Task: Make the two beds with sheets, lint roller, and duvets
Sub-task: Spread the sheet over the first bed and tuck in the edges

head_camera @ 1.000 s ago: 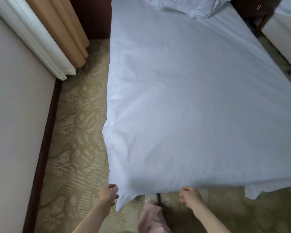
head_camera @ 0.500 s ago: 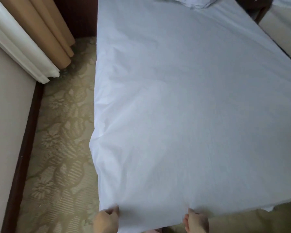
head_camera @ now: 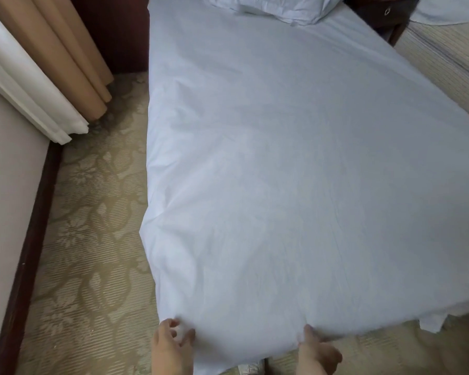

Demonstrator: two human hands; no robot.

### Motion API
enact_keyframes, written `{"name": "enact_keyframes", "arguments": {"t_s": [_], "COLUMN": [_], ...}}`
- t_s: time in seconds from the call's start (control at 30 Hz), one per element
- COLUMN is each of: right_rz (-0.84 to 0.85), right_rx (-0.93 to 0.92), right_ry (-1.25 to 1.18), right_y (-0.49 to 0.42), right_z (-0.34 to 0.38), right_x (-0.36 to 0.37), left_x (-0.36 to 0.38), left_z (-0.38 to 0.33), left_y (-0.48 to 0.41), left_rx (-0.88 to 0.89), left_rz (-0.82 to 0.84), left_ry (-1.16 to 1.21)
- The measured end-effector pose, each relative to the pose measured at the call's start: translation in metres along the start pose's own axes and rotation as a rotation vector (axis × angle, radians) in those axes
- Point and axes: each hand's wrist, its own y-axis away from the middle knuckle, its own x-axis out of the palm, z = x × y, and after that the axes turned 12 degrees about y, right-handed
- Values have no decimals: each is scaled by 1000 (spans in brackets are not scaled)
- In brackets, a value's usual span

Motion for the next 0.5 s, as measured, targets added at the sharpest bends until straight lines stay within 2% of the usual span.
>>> {"name": "enact_keyframes", "arguments": {"t_s": [0.03, 0.1, 0.13, 0.27, 0.37, 0.5], "right_rz": [-46, 17, -31, -39, -21, 20], "right_rx": [-15, -42, -60, -33, -88, -121], "right_ry": [-27, -48, -58, -198, -280, -211], "right_y": [-8, -23, -20, -18, -26, -26], "right_z": [4, -11, -15, -16, -23, -25], "right_x": [3, 3, 1, -2, -2, -7], "left_x": [-2, -3, -2, 1, -2, -14], "left_z": [2, 1, 0, -2, 3, 15], "left_y": [-1, -6, -7, -2, -4, -3], "left_rx": [32, 100, 116, 93, 126, 178], "left_rz": [-8, -9, 2, 35, 48, 32], "left_ry": [-25, -74, -136, -285, -324, -276]}}
